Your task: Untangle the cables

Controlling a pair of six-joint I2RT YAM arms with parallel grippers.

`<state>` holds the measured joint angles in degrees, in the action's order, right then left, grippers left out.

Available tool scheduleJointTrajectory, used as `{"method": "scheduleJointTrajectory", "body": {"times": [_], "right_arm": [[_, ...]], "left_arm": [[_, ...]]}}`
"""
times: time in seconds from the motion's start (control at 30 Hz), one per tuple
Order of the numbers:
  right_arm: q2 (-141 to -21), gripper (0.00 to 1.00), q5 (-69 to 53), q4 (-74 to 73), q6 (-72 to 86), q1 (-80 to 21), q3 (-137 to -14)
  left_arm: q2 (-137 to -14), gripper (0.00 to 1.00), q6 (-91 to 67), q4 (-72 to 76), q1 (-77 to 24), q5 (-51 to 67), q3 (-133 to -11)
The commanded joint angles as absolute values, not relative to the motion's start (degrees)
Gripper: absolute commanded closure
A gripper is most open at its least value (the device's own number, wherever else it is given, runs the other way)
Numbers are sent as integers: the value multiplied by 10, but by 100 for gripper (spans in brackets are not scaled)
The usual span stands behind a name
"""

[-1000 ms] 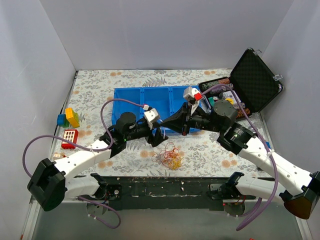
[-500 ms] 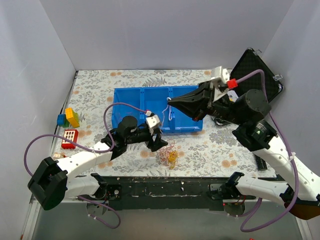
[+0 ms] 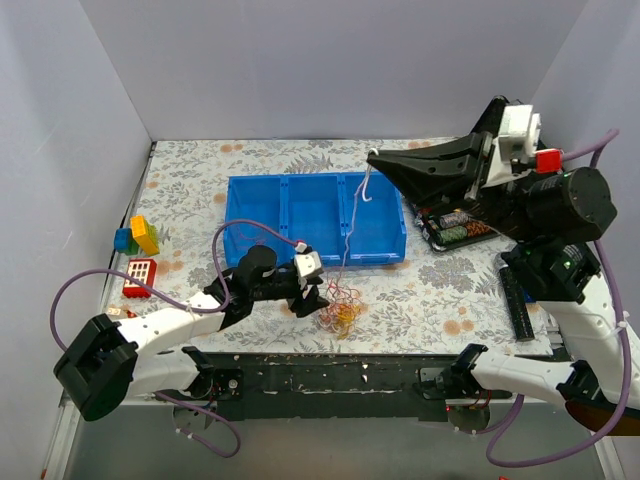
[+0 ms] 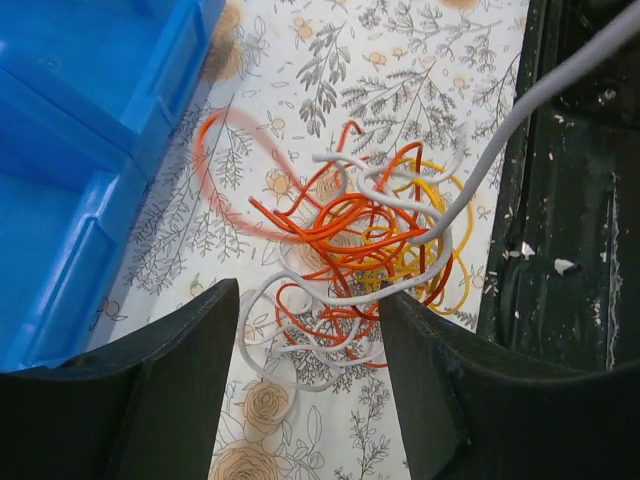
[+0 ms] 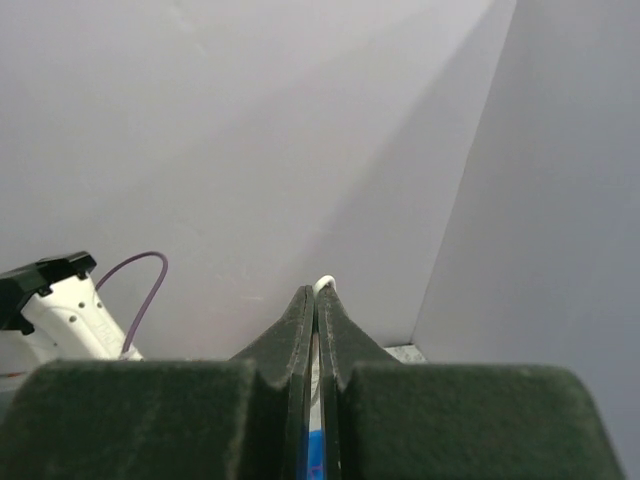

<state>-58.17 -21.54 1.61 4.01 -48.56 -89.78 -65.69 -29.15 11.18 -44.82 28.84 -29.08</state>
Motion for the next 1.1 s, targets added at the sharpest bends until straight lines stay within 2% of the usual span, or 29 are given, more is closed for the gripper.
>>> {"method": "scheduleJointTrajectory", "body": {"times": [0.0,0.17,0.33,0.47,0.57,0.6,0.63,0.67,0.83,0.87,0.93,1.07], "right_arm": [[-596,99,-189,24,2,-489,-965],[-628,99,-193,1,-24,-489,-1033],[-656,99,-174,1,-60,-489,-1107],[-692,99,-159,-36,-96,-489,-1179],[-713,99,-160,-41,-101,-489,-1213],[-715,99,-163,-39,-99,-489,-1210],[-715,99,-164,-37,-94,-489,-1205],[-715,99,-167,-36,-91,-489,-1195],[-696,99,-158,11,-92,-489,-1154],[-698,99,-160,12,-91,-490,-1157],[-705,99,-166,10,-83,-489,-1165],[-699,99,-186,18,-57,-489,-1141]], "left_arm": [[-634,44,-240,113,-453,296,-266],[-623,46,-222,113,-453,283,-258],[-621,54,-196,113,-454,287,-238],[-610,61,-118,140,-454,274,-190],[-606,61,-132,141,-453,251,-195],[-603,56,-147,141,-453,237,-203],[-599,48,-169,139,-451,224,-215],[-596,46,-196,135,-447,214,-228],[-555,45,-245,110,-440,240,-246],[-546,41,-248,108,-440,243,-242],[-529,21,-257,98,-441,236,-240],[-510,11,-328,87,-442,240,-290]]}}
